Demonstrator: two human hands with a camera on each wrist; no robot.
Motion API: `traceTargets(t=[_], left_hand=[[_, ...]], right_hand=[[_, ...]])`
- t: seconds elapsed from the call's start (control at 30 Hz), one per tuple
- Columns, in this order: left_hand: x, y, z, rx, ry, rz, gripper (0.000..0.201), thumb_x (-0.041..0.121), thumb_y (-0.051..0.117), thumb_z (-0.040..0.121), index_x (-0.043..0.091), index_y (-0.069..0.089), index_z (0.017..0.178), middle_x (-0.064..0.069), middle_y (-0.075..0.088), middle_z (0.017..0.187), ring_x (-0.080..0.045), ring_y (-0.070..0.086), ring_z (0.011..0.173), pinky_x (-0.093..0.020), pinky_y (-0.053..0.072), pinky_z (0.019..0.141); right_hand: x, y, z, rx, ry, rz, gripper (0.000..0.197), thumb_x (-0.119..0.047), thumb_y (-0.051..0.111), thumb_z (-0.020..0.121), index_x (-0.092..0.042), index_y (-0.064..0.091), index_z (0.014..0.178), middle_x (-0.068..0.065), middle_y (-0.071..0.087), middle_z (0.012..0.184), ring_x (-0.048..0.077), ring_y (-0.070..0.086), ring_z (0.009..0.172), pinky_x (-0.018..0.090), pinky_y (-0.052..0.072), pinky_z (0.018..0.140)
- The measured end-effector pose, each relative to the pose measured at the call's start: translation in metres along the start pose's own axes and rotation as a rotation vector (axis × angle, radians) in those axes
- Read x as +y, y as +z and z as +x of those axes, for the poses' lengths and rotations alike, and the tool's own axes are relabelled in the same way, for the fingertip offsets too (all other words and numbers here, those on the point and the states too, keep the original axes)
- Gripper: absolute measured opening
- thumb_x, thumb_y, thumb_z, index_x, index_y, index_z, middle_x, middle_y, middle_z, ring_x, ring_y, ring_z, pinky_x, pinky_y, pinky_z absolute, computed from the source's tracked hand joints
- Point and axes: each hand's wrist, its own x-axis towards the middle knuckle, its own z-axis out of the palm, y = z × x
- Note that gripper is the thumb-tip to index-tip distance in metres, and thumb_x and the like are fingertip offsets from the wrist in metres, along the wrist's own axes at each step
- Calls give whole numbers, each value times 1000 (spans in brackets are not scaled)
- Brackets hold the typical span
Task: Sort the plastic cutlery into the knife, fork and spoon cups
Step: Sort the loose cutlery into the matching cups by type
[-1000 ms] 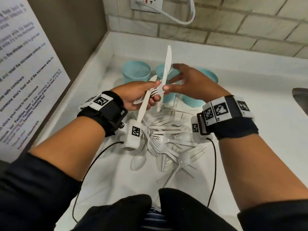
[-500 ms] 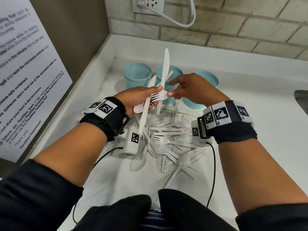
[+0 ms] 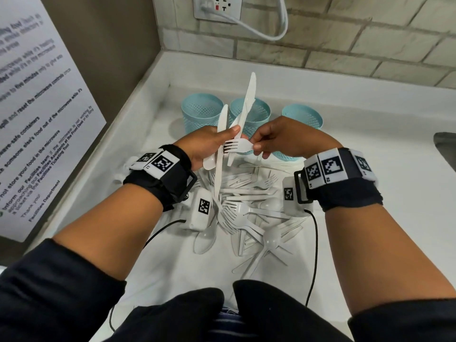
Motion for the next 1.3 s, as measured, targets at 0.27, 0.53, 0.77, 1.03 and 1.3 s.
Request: traceTargets(t=[0.27, 0.53, 0.77, 1.03, 1.3], left_hand=[[4, -6, 0, 14, 27, -96, 29, 33, 42, 98, 14, 62, 91, -1, 71, 88, -14, 70, 69, -28, 56, 72], [1, -2, 5, 118, 101, -199, 20, 25, 44, 99, 18, 61, 93, 4, 73, 71, -12, 70, 63, -24, 57, 60], [1, 0, 5, 124, 124, -207, 15, 16, 47, 97, 15, 62, 96, 4, 73, 73, -12, 71, 66, -26, 58, 64], [0, -1, 3, 128, 115, -227, 16, 13, 48, 96, 10, 60, 106, -3, 69, 91, -12, 71, 68, -27, 57, 68], [8, -3, -1, 181, 152, -306, 25, 12, 51, 95, 3, 57, 117, -5, 68, 94, -13, 70, 67, -26, 58, 68]], right_hand=[[-6, -34, -3, 311, -83, 447, 24, 4, 56, 88, -17, 56, 75, -4, 71, 67, 14, 65, 77, 27, 48, 77], [-13, -23, 45, 900, -168, 975, 28, 6, 57, 86, -13, 39, 77, 8, 65, 74, 21, 64, 74, 34, 55, 75], [0, -3, 67, 800, 26, 636, 32, -2, 62, 83, -25, 41, 81, 7, 64, 73, 36, 68, 84, 50, 53, 84], [-4, -8, 61, 944, -82, 639, 23, -11, 61, 84, -16, 50, 104, 5, 63, 89, 17, 60, 82, 41, 52, 88], [-39, -11, 59, 658, -199, 472, 27, -30, 56, 92, -9, 61, 109, -6, 63, 79, -1, 57, 61, 11, 43, 55]])
